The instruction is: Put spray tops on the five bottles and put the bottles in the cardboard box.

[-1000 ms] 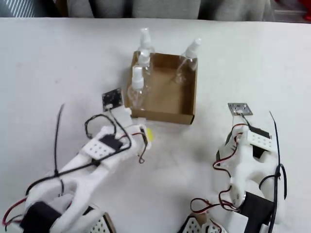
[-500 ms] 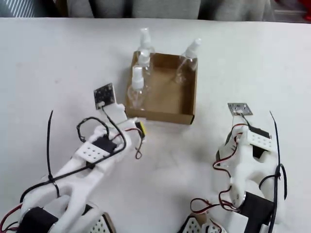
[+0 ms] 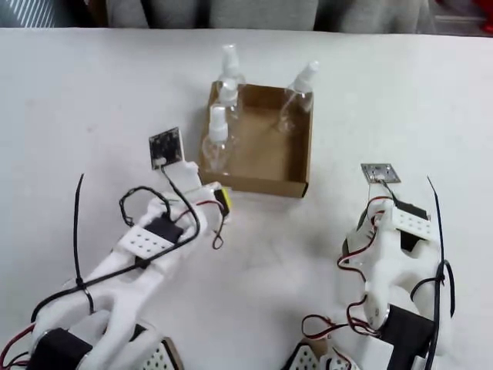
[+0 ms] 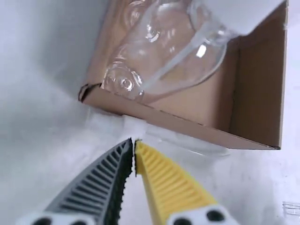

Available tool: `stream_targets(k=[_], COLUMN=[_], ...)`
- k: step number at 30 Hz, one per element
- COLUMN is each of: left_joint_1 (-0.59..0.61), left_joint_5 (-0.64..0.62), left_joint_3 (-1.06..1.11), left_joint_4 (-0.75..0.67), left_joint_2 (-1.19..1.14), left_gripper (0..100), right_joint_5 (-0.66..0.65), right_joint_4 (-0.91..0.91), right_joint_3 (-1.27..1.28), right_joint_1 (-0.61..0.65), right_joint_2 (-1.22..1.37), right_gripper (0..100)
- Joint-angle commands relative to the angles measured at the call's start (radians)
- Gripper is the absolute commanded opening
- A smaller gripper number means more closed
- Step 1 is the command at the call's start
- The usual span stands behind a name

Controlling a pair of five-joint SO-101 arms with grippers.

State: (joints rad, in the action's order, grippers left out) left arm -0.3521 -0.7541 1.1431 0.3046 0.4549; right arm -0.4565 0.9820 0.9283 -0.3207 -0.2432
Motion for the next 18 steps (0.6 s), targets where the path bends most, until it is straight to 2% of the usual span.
stream_targets(k=[1,6,18], left_joint_1=[0.001,0.005,-0.004], left_joint_5=[0.008,0.008,0.008], left_joint_3=[-0.063,-0.141,-0.163], left_joint_4=[-0.051,-0.044,-0.112], left_joint_2=[-0.077,-0.18,-0.191], left_gripper=[2,2,2], right_joint_5=[-0.012,-0.012,-0.012], right_joint_4=[-0.001,-0.002,-0.007], right_joint_3=[0.002,0.002,0.002], right_joint_1=[0.012,0.012,0.012], right_joint_2=[-0.033,-0.033,-0.033], right_gripper=[1.9,1.9,1.9])
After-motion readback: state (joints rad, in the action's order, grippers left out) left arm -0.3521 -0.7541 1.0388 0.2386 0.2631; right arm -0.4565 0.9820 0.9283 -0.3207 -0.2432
